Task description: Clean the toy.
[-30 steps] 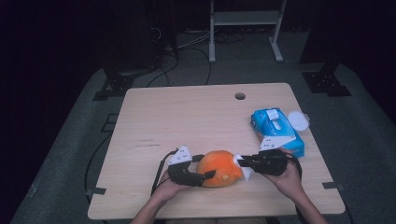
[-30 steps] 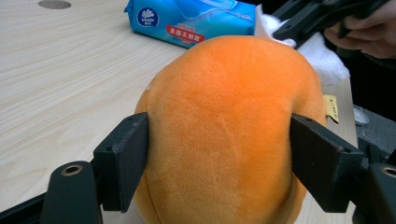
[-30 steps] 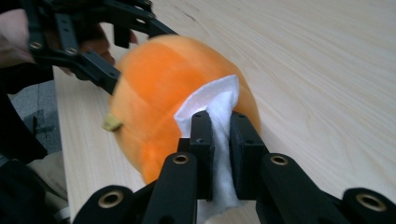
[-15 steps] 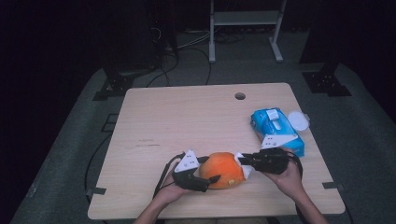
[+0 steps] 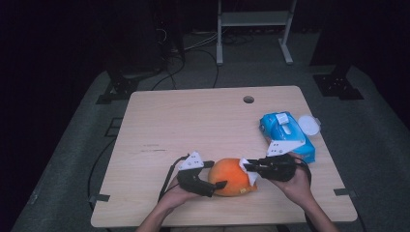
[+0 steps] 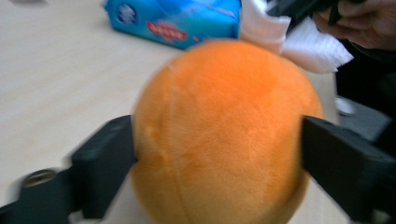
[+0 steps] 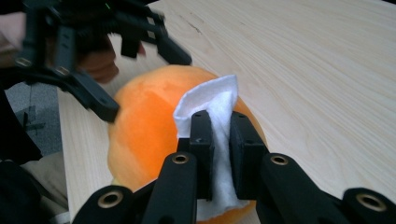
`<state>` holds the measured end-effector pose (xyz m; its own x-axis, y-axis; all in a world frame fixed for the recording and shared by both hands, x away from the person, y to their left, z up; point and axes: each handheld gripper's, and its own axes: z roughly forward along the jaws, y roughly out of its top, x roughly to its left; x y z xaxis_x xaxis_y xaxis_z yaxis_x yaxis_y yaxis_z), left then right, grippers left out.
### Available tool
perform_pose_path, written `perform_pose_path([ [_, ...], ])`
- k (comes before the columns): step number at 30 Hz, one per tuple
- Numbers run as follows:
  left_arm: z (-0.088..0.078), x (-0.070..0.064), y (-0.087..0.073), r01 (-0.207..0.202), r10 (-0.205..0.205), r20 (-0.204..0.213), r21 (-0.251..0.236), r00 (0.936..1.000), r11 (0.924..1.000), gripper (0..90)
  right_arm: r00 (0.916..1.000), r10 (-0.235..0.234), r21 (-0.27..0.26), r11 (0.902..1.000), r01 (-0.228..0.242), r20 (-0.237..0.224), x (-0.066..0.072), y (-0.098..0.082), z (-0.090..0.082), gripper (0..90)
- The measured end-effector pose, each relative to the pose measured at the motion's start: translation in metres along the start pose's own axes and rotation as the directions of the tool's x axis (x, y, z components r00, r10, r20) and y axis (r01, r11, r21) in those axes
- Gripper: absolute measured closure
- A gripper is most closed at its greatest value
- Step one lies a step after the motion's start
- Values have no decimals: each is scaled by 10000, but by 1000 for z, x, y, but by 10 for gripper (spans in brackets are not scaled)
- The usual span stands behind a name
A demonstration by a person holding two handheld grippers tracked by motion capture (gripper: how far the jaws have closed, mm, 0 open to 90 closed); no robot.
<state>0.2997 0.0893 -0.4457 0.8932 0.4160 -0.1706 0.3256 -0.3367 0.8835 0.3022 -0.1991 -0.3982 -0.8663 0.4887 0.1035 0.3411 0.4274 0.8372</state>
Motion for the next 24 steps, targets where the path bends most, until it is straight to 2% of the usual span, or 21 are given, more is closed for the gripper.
perform_pose_path([
  [3,0,-7,7,-304,302,-266,-79,9992,9995,261,9992,-358,-156,9992,355,-203,12,8,4,802],
  [5,1,-12,10,-575,574,-328,-32,9978,9983,262,9969,-646,-252,9977,636,-439,20,14,5,802],
  [6,2,-13,9,-676,676,-353,16,9971,9977,248,9957,-861,-147,9962,856,-346,22,15,6,801],
  [8,2,-8,7,-253,253,-129,-26,9996,9997,180,9937,-1114,128,9937,1115,-79,23,14,9,801],
  [10,2,-3,5,166,-166,-34,-75,9999,9998,111,9954,-958,134,9953,959,-77,19,11,9,801],
  [11,3,-2,3,306,-306,39,-86,9995,9995,90,9972,-727,29,9973,728,-167,15,9,8,801],
  [14,7,-1,0,385,-386,279,25,9989,9993,81,9980,-635,-37,9980,635,-65,10,8,5,800],
  [15,8,-1,0,322,-326,323,115,9989,9994,117,9981,-613,-23,9981,612,-48,10,8,4,800],
  [17,6,-4,1,95,-97,106,129,9999,9999,227,9980,-624,29,9980,624,-53,11,7,5,801],
  [19,4,-6,3,51,-51,-46,35,10000,10000,284,9979,-646,4,9979,646,-102,14,8,7,804],
  [21,2,-9,9,-101,98,-157,-206,9998,9997,322,9967,-792,-149,9968,790,-191,21,13,7,804],
  [23,-2,-13,16,-439,425,-377,-380,9984,9983,334,9938,-988,-363,9946,970,-509,30,19,7,803],
  [24,-4,-15,18,-701,682,-528,-350,9963,9969,335,9924,-1146,-374,9929,1129,-446,33,21,7,802],
])
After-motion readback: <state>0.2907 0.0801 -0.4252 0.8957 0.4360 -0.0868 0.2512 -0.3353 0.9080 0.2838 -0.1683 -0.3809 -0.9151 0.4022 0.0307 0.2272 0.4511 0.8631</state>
